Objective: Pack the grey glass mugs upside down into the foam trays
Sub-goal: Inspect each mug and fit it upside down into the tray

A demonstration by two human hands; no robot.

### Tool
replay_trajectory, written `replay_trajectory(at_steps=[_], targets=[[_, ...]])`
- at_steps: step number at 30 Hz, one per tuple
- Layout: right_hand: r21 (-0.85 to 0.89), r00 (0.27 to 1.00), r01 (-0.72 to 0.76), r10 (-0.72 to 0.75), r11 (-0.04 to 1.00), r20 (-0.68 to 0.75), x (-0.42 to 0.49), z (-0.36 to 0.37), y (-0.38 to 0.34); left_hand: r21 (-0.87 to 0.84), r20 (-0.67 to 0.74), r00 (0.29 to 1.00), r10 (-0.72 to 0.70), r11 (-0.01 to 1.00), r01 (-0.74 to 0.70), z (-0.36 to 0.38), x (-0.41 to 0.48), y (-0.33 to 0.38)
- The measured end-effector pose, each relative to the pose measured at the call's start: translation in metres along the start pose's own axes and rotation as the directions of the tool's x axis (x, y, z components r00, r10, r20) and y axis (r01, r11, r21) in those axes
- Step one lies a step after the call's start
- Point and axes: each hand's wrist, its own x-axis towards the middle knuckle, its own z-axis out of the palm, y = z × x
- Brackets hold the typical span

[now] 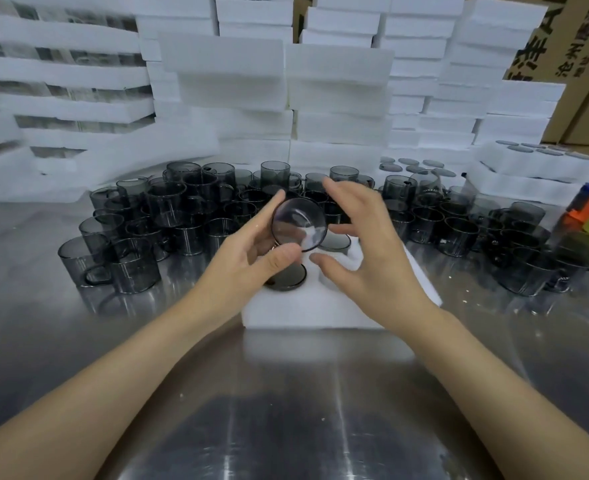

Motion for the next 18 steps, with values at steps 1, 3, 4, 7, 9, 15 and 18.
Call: replay_trajectory(at_steps=[1, 3, 4, 7, 9, 15, 18], targets=[[-0.004, 0.999, -0.018, 0.018, 1.0, 0.029, -0.001, 0.001, 0.0, 0.007, 0.024, 1.0, 0.019, 1.0, -0.019, 0.001, -0.001, 0.001], [-0.011, 0.997, -0.015, 0.016, 1.0, 0.075, -0.003, 0.002, -0.001, 0.035, 0.048, 0.998, 0.04, 0.998, -0.042, 0.003, -0.001, 0.001], [-0.004, 0.996, -0.015, 0.015, 1.0, 0.092, -0.003, 0.003, -0.002, 0.057, 0.041, 0.998, 0.05, 0.997, -0.052, 0.003, -0.001, 0.0], [0.056, 0.994, -0.086, 0.082, 0.995, 0.066, -0.002, 0.002, -0.007, 0.071, -0.028, 1.0, 0.005, 0.997, -0.003, 0.002, 0.0, -0.002], [0.111, 0.983, -0.184, 0.179, 0.977, 0.049, -0.001, 0.001, -0.009, 0.075, -0.09, 0.995, -0.033, 0.996, 0.04, 0.002, 0.001, -0.003], [0.298, 0.866, -0.499, 0.482, 0.814, 0.135, 0.005, -0.005, -0.003, 0.081, -0.172, 0.985, -0.032, 0.996, 0.046, 0.004, 0.004, -0.005], [0.396, 0.824, -0.557, 0.545, 0.73, 0.153, 0.008, -0.007, 0.0, 0.115, -0.172, 0.985, -0.025, 0.992, 0.045, 0.003, 0.003, -0.008]])
